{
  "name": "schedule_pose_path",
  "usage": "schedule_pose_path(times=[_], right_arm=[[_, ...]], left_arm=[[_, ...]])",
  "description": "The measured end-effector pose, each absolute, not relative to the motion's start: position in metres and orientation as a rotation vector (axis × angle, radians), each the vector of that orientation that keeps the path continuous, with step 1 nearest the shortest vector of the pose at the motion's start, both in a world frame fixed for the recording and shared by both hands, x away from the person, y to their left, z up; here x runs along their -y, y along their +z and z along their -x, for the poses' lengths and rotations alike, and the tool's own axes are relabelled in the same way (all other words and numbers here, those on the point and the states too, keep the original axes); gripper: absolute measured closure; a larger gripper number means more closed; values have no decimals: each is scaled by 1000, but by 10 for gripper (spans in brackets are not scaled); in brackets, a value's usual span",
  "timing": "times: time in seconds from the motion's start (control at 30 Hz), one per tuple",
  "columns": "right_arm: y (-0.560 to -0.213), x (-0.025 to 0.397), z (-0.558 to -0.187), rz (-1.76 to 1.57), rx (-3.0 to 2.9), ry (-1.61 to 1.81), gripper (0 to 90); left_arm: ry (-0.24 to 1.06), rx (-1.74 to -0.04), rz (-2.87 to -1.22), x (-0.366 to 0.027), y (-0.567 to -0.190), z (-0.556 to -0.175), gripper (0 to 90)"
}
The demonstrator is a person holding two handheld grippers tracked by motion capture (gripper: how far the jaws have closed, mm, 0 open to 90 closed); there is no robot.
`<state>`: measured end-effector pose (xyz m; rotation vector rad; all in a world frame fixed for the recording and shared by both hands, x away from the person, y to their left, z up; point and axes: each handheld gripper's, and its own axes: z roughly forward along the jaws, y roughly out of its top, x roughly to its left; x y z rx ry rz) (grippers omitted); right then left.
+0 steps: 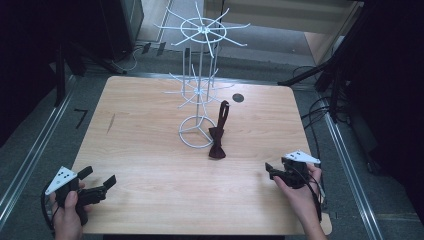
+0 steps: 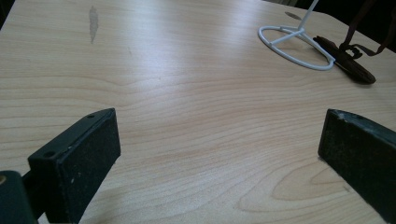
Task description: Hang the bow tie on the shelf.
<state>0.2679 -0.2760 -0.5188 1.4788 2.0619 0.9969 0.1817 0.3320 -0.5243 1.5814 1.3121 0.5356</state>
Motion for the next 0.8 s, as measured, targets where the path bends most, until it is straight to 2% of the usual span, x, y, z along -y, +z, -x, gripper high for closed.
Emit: schedule_pose_path(times=[0.8], right_arm=[[-539,325,-240,-1557,-1975,1009,327]], left_arm=[[540,-1315,-1580,-332,-524,-181,0]])
